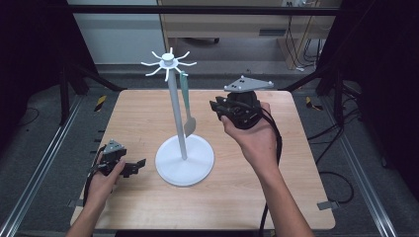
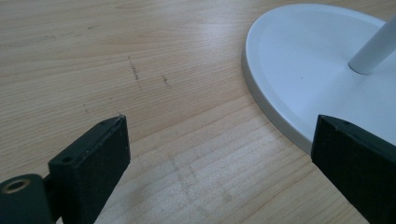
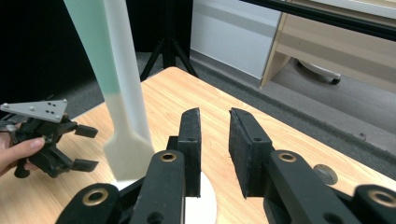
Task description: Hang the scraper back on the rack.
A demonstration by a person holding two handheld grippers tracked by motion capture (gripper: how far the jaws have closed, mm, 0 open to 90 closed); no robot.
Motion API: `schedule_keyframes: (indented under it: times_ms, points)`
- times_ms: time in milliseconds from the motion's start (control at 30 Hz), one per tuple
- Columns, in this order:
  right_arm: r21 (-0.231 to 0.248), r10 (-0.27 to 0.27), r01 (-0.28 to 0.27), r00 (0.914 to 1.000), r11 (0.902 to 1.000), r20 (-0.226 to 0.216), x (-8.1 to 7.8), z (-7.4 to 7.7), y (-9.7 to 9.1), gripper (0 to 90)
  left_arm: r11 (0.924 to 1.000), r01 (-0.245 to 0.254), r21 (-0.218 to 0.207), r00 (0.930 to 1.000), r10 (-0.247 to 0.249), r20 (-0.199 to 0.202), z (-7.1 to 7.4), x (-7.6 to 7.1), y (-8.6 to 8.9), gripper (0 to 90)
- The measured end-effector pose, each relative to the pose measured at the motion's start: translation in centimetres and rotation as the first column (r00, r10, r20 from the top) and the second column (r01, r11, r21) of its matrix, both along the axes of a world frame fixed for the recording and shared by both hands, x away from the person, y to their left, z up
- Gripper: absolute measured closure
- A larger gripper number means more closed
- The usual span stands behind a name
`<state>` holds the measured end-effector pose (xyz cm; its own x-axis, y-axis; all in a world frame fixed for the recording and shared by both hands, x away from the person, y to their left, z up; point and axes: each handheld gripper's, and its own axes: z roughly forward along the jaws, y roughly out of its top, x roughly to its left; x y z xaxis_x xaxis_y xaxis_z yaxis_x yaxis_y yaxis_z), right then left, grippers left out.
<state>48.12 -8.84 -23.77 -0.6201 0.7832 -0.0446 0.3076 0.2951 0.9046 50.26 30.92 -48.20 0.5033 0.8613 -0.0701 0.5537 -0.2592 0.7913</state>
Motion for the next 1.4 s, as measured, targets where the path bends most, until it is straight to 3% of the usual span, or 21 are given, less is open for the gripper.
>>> schedule_keyframes:
  times_ms: [367, 900, 1400]
  points:
    - [-0.012, -0.025, 0.025, 0.9997, 0.9996, -0.002, 0.4, -0.1, -0.9, 73.2, 1.0000, -0.002, 0.006, 1.0000, 0.002, 0.001, 0.0, 0.0, 0.0, 4.2]
    - [-0.003, -0.096, 0.096, 0.9951, 0.9954, -0.024, 0.2, -1.0, -3.8, 61.1, 1.0000, -0.003, 0.008, 1.0000, 0.003, -0.001, -0.1, 0.0, -0.1, 4.2]
    - [0.011, -0.154, 0.154, 0.9880, 0.9880, -0.016, 0.2, -1.5, -5.4, 32.0, 1.0000, -0.004, 0.007, 1.0000, 0.004, -0.003, -0.1, 0.0, -0.1, 4.2]
